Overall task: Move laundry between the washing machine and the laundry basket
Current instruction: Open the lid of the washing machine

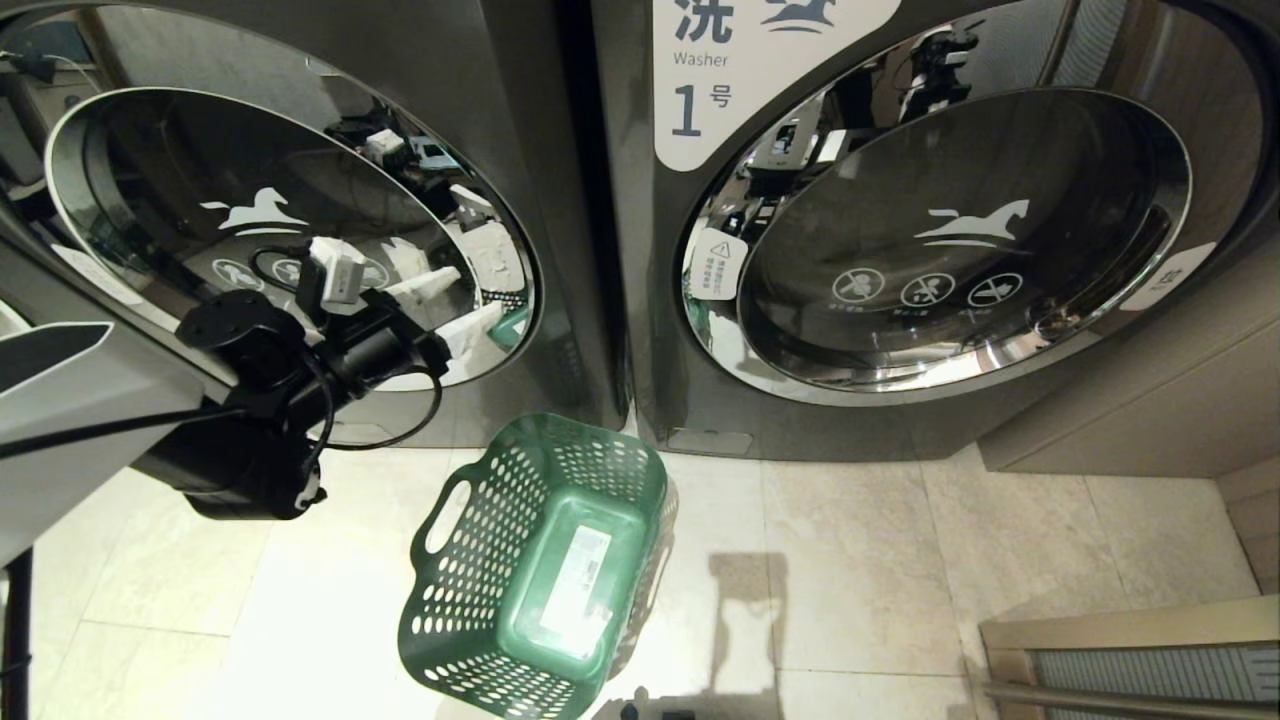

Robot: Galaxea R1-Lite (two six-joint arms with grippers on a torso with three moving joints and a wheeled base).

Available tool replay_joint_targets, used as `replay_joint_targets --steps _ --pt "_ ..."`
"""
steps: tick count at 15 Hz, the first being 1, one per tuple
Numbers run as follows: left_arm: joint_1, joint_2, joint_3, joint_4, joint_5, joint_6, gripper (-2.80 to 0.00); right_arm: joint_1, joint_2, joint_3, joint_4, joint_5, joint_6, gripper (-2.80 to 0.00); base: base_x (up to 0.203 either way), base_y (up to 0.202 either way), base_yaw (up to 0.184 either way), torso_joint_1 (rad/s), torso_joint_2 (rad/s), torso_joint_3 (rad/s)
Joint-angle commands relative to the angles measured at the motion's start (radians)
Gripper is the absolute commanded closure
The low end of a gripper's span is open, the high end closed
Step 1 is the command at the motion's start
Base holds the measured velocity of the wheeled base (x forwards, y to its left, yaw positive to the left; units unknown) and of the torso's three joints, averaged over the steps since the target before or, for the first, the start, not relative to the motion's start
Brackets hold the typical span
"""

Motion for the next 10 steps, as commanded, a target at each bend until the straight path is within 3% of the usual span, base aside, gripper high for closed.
replay_joint_targets --steps 1,10 --pt "-0.007 0.015 -0.01 -0.007 -0.004 0.0 -2.8 0.0 0.0 0.001 0.001 0.001 -0.001 0.0 0.0 0.0 0.0 0.0 0.0 0.0" --pt "-0.027 0.085 -0.104 -0.007 0.036 -0.001 -2.8 0.0 0.002 0.001 -0.001 0.001 -0.001 0.0 0.0 0.0 0.0 0.0 0.0 0.0"
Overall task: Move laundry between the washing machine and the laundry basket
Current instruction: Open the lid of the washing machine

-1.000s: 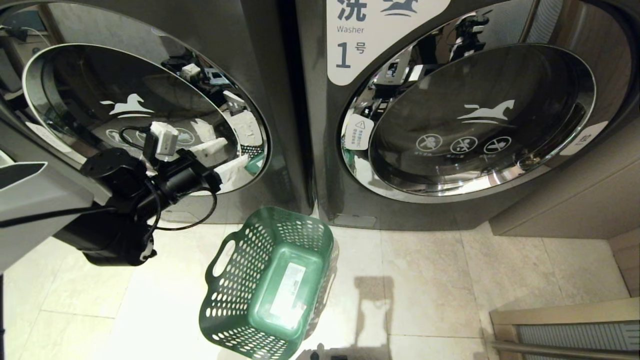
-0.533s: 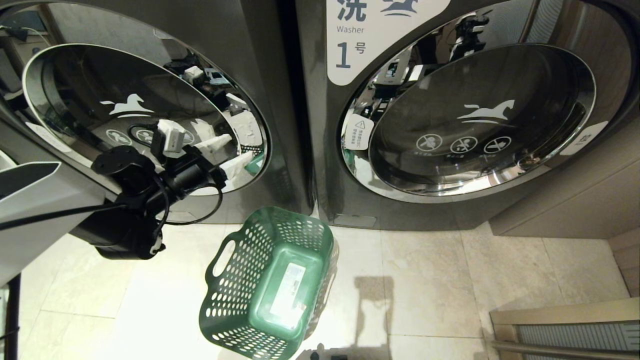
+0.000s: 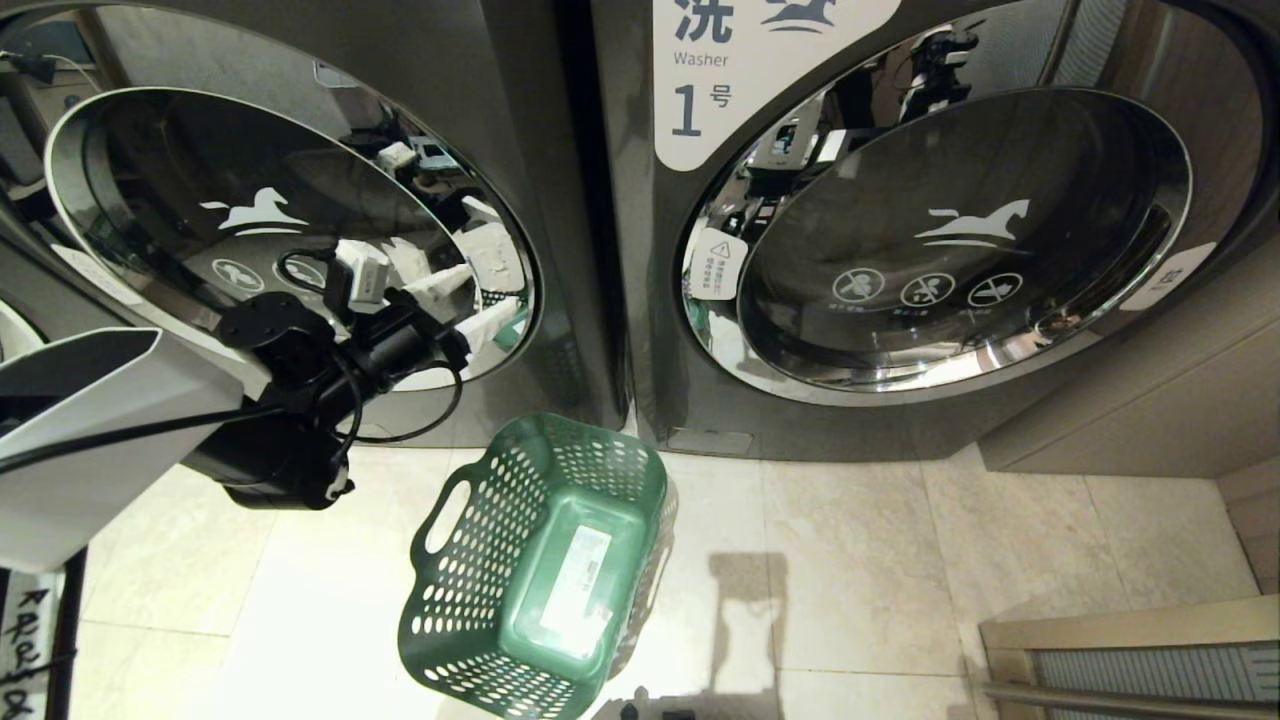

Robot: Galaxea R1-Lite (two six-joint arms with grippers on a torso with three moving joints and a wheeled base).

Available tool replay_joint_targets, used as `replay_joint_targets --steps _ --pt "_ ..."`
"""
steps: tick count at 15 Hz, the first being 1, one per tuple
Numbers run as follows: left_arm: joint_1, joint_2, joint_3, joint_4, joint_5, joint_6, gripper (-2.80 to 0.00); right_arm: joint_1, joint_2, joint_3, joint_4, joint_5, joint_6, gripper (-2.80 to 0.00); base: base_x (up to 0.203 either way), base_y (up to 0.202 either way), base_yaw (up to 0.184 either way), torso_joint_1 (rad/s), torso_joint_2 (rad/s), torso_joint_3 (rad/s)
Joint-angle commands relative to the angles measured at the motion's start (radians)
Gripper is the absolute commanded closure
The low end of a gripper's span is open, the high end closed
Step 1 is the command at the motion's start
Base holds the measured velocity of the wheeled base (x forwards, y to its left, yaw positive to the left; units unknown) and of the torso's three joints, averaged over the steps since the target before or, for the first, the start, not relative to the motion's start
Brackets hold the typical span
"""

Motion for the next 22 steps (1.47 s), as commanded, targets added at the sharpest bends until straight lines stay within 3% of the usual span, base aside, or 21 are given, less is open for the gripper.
replay_joint_targets --steps 1,13,22 --pt "-0.001 0.015 -0.008 -0.009 -0.001 0.003 -2.8 0.0 0.002 0.001 0.001 0.001 -0.001 0.0 0.0 0.0 0.0 0.0 0.0 0.0" --pt "0.008 -0.007 0.0 -0.01 0.036 0.014 -2.8 0.0 0.002 0.001 0.0 0.001 -0.001 0.0 0.0 0.0 0.0 0.0 0.0 0.0" --pt "0.004 0.068 -0.147 0.04 0.057 0.014 -2.8 0.0 0.0 0.0 -0.001 0.001 -0.001 0.0 0.0 0.0 0.0 0.0 0.0 0.0"
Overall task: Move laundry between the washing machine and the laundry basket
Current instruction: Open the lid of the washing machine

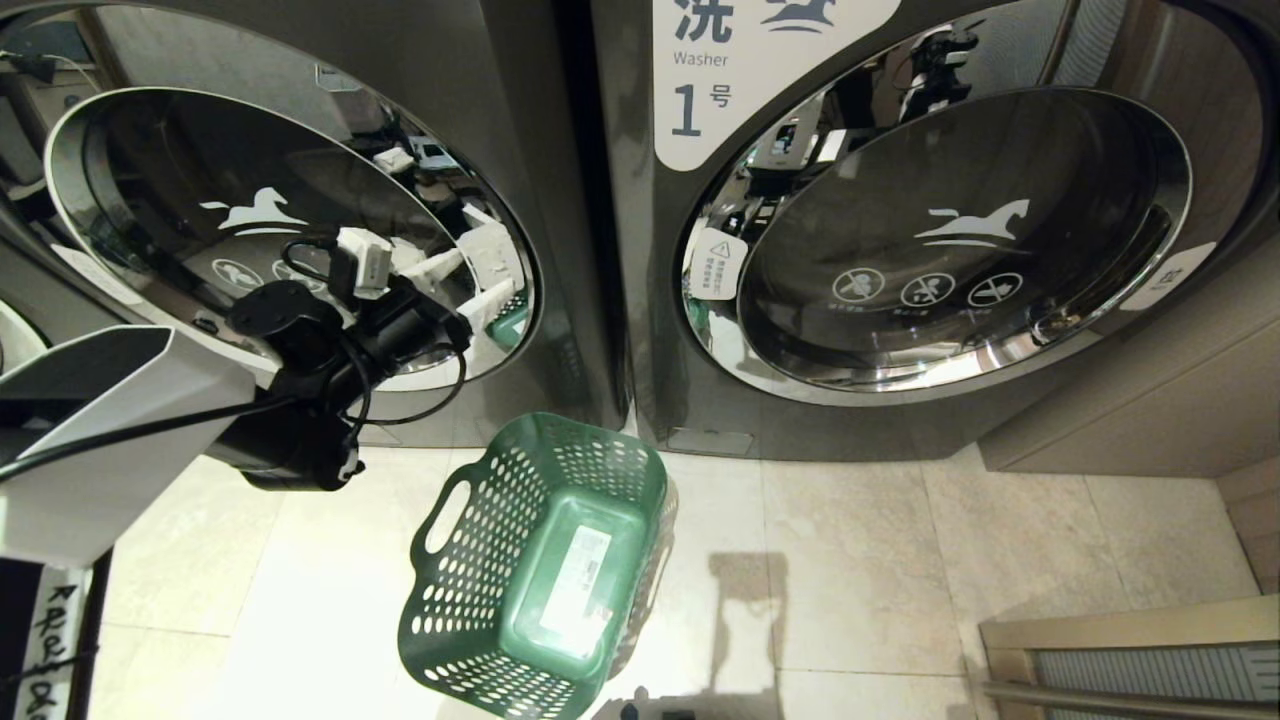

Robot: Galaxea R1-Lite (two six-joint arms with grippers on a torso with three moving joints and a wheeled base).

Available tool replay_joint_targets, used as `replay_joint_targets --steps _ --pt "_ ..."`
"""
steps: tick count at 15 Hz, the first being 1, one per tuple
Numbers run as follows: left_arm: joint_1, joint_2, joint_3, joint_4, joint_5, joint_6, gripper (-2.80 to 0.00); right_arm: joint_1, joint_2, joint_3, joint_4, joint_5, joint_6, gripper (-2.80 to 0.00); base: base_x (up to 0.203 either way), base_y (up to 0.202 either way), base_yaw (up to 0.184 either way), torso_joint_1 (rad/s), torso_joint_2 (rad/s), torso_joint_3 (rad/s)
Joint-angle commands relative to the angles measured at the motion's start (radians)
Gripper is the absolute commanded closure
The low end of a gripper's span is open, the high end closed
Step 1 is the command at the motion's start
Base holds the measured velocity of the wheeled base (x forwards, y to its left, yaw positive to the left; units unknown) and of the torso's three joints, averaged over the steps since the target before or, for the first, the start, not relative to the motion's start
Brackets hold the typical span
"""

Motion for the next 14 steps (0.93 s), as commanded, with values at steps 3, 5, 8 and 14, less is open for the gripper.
replay_joint_targets --steps 3,5,8,14 --pt "-0.007 0.033 -0.024 -0.002 0.0 -0.001 -2.8 0.0 0.001 0.001 0.001 0.001 -0.001 0.0 0.0 0.0 0.0 0.0 0.0 0.0" --pt "-0.015 0.033 -0.025 -0.002 -0.008 -0.007 -2.8 0.0 0.002 0.001 0.0 0.001 -0.001 0.0 0.0 0.0 0.0 0.0 0.0 0.0" --pt "-0.031 0.04 -0.032 -0.002 -0.018 -0.011 -2.8 0.0 0.0 0.0 0.0 0.001 -0.001 0.0 0.0 0.0 0.0 0.0 0.0 0.0" --pt "-0.034 0.102 -0.126 -0.002 -0.019 -0.021 -2.8 0.0 0.002 0.0 0.001 0.001 -0.001 0.0 0.0 0.0 0.0 0.0 0.0 0.0"
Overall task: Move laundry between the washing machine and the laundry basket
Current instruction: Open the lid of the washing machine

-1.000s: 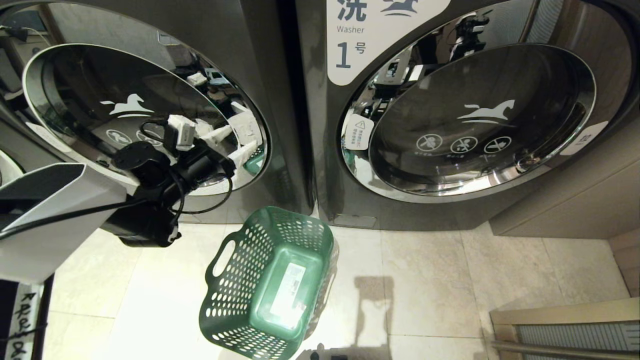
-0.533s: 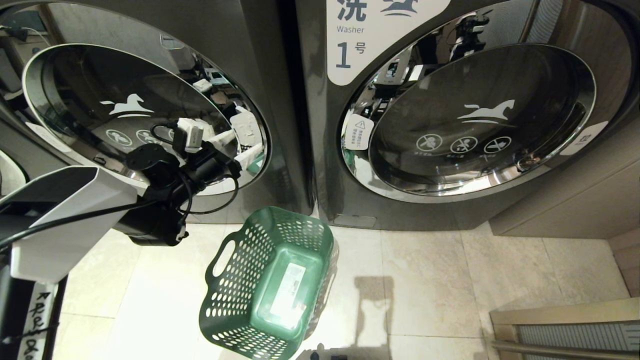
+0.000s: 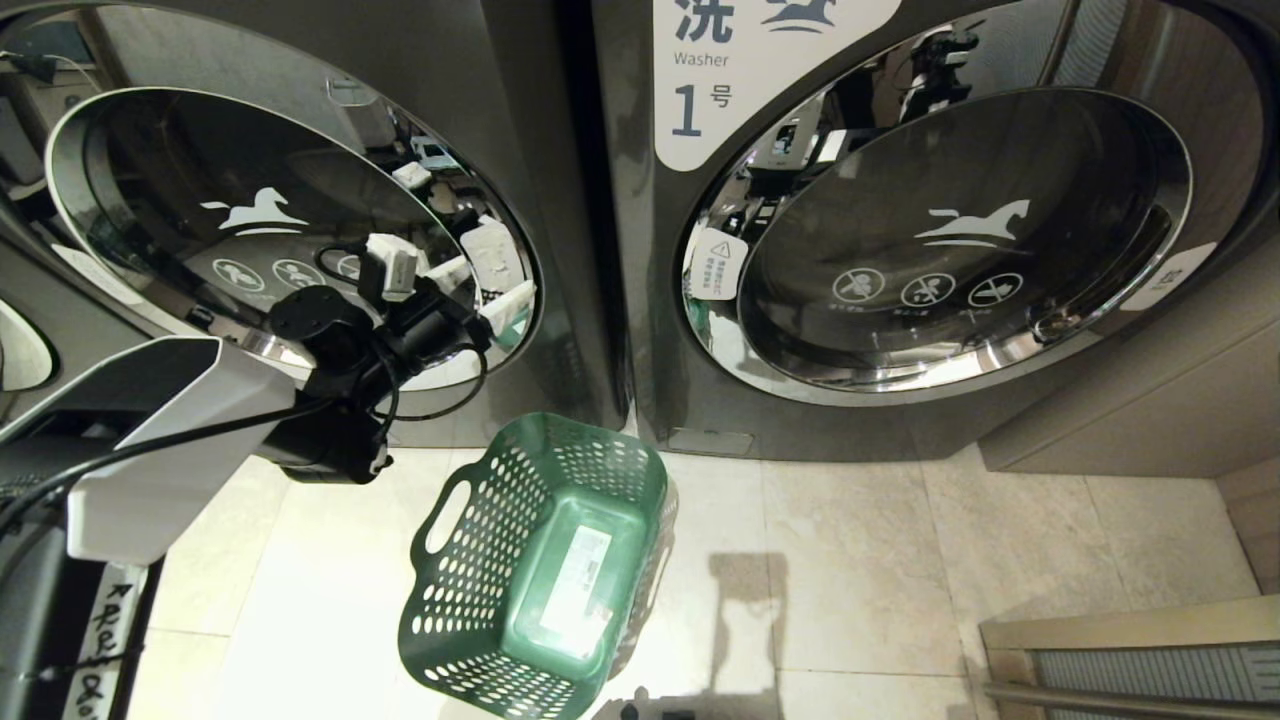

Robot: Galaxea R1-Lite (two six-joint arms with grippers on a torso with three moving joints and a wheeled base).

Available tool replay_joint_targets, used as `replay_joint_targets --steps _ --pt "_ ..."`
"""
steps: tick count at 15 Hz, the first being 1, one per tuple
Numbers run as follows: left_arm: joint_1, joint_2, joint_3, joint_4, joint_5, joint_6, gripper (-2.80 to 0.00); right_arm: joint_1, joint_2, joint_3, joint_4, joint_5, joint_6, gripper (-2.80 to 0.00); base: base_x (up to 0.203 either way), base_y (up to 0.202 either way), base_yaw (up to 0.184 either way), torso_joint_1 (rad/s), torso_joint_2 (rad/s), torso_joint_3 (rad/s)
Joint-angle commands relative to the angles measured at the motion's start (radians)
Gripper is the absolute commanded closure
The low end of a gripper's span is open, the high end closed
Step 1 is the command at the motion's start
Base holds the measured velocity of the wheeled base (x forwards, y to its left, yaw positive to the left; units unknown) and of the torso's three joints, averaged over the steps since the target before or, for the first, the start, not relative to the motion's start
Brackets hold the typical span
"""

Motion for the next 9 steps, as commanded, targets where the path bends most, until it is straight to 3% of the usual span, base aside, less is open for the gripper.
replay_joint_targets --steps 1,5,9 --pt "0.0 0.017 -0.005 -0.007 -0.003 -0.001 -2.8 0.0 0.002 -0.001 0.0 0.001 -0.001 0.0 0.0 0.0 0.0 0.0 0.0 0.0" --pt "-0.003 0.024 -0.008 -0.007 -0.015 -0.008 -2.8 0.0 0.002 -0.001 -0.001 0.001 -0.001 0.0 0.0 0.0 0.0 0.0 0.0 0.0" --pt "-0.006 0.04 -0.06 -0.014 -0.082 -0.068 -2.8 0.0 0.002 0.001 0.001 0.001 -0.001 0.0 0.0 0.0 0.0 0.0 0.0 0.0"
